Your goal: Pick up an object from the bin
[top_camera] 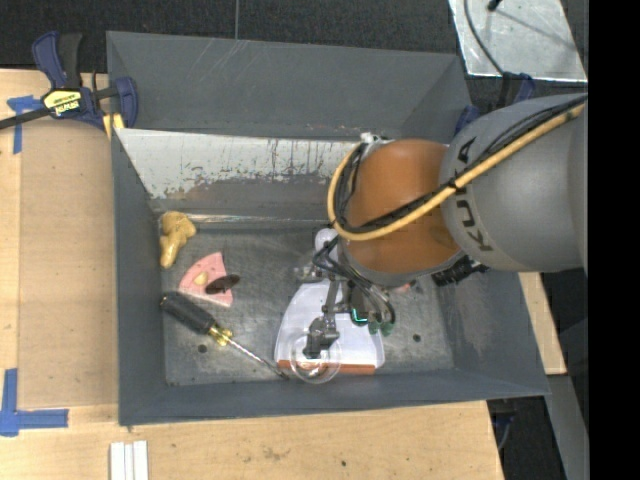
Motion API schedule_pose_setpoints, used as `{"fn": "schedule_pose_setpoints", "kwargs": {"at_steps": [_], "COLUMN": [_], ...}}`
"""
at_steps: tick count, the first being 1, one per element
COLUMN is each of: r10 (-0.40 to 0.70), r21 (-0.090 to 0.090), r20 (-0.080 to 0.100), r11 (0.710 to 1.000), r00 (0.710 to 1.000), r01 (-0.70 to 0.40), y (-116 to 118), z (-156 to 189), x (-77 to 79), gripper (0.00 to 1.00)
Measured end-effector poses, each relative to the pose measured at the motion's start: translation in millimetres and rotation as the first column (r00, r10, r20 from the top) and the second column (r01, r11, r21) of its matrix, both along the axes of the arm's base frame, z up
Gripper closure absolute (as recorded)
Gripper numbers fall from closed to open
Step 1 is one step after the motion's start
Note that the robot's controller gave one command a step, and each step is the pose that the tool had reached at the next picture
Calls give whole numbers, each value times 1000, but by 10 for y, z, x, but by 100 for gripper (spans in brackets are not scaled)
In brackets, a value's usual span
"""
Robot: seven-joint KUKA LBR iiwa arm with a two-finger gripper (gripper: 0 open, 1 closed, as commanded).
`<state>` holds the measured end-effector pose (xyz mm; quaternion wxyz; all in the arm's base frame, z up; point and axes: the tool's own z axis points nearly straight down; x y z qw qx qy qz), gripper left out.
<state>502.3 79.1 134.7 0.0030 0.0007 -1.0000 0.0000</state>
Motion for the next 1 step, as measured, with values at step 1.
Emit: {"fn": "schedule_pose_setpoints", "kwargs": {"at_steps": [1], "r10": [-2], "r21": [1], "r20": [8], "r11": [1000], "r00": [1000], "r01": [2], "y": [-2], "z": [38], "x": [21], "gripper": [0]}}
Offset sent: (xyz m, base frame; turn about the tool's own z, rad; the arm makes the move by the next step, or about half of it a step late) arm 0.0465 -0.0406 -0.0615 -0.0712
